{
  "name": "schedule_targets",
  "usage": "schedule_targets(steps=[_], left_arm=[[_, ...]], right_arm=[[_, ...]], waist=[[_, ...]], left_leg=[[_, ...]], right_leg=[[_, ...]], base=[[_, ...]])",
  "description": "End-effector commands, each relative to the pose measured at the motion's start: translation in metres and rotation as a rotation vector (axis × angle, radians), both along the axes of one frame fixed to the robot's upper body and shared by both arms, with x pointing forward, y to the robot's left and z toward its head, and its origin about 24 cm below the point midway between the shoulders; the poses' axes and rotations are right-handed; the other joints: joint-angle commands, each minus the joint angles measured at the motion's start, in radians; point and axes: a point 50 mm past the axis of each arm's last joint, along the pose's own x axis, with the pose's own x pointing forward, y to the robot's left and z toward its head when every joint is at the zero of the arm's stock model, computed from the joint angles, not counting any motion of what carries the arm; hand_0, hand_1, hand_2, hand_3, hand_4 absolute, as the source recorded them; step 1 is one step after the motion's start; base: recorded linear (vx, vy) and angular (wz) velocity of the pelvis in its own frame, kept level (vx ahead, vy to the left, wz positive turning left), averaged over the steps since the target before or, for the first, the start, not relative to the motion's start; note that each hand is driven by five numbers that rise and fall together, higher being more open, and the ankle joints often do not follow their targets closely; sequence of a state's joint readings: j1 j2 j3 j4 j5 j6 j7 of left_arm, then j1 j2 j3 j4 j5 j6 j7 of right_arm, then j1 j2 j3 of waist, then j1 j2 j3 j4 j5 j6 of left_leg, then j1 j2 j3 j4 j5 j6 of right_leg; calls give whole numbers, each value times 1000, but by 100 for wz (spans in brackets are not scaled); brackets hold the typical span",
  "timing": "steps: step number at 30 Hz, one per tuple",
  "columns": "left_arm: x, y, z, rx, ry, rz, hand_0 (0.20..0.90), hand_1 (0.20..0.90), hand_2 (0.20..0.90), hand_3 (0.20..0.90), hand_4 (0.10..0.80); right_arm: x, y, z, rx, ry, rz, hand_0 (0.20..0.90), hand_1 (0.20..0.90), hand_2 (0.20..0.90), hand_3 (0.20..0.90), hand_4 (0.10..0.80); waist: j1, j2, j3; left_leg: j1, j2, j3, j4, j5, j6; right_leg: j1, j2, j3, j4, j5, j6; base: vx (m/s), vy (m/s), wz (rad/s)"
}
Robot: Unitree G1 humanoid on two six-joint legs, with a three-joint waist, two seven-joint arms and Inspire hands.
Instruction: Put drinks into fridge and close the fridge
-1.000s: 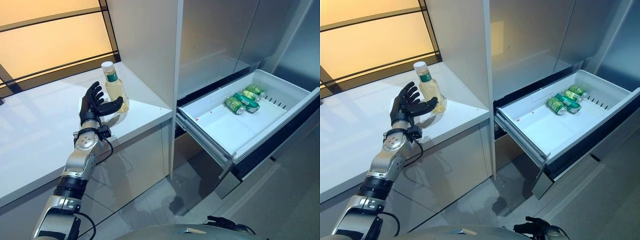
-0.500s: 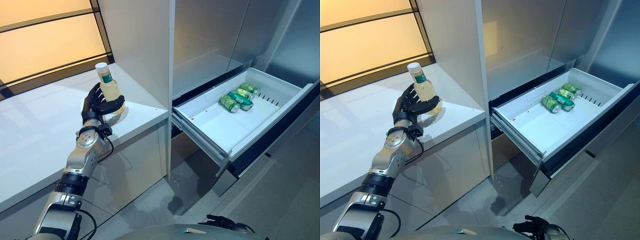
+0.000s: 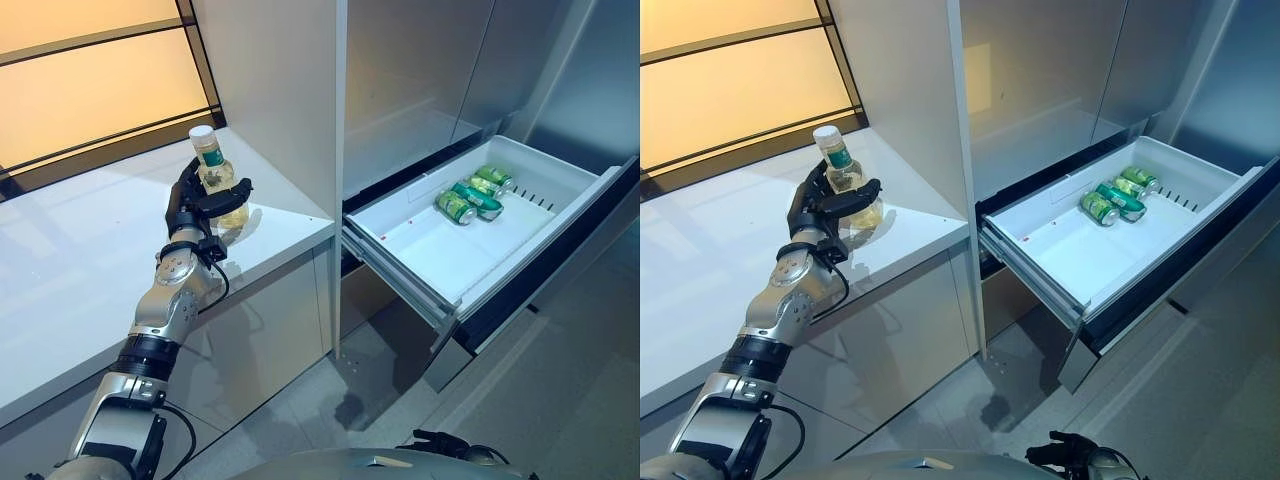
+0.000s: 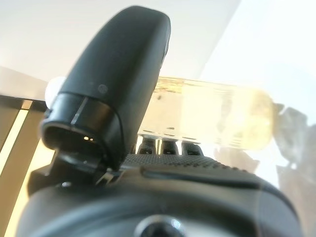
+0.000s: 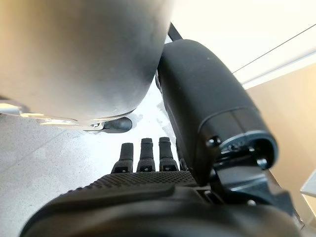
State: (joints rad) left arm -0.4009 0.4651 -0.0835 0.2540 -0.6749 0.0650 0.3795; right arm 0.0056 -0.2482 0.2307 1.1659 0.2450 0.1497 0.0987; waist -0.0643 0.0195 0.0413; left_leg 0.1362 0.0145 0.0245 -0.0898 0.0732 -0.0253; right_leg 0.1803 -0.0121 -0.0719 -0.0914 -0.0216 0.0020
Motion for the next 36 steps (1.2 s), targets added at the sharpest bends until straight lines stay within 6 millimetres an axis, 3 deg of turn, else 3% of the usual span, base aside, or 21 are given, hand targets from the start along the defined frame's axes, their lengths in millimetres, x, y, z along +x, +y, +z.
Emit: schedule_targets(steps=[1, 11, 12, 13, 14, 31, 36], left_arm=[[26, -7, 87, 16, -316, -19, 900, 900, 900, 900, 800], [29, -7, 86, 6, -309, -11, 900, 900, 900, 900, 800], [29, -7, 85, 6, -308, -10, 500, 500, 500, 433, 333], [29, -7, 85, 4, -306, -11, 354, 354, 354, 263, 163], [29, -7, 85, 1, -305, -12, 300, 300, 300, 200, 100], [29, -6, 87, 9, -331, -5, 300, 300, 300, 200, 100], [26, -7, 94, 38, -370, -19, 300, 300, 300, 200, 100]], right_arm=[[-16, -3, -3, -11, 75, 74, 900, 900, 900, 900, 800], [-16, -4, -3, -13, 79, 77, 900, 900, 900, 900, 800], [-16, -4, -3, -13, 79, 77, 900, 900, 900, 900, 800], [-16, -4, -3, -13, 78, 78, 900, 900, 900, 900, 800], [-16, -4, -3, -13, 78, 78, 900, 900, 900, 900, 800], [-18, -4, -3, -8, 86, 104, 900, 900, 900, 900, 800], [-14, -1, -2, 2, 71, 237, 900, 900, 900, 900, 800]], waist=[[-13, -13, -38], [-16, -12, -42], [-16, -12, -42], [-17, -12, -42], [-17, -12, -43], [-15, -13, -45], [-9, -17, -45]], left_leg=[[30, -47, -31, 9, -131, 32], [30, -46, -29, 9, -131, 30], [30, -46, -28, 9, -131, 30], [29, -46, -28, 9, -131, 30], [29, -46, -28, 9, -131, 30], [27, -46, -29, 8, -131, 30], [25, -48, -36, 7, -130, 29]], right_leg=[[-42, -4, 26, 39, -5, 65], [-42, -3, 28, 37, -4, 65], [-43, -3, 28, 37, -4, 65], [-44, -3, 28, 38, -4, 65], [-44, -3, 28, 38, -4, 65], [-44, -4, 27, 36, -4, 66], [-43, -7, 22, 33, -3, 67]], base=[[0, 0, 0], [0, 0, 0], [0, 0, 0], [0, 0, 0], [0, 0, 0], [0, 0, 0], [0, 0, 0]])
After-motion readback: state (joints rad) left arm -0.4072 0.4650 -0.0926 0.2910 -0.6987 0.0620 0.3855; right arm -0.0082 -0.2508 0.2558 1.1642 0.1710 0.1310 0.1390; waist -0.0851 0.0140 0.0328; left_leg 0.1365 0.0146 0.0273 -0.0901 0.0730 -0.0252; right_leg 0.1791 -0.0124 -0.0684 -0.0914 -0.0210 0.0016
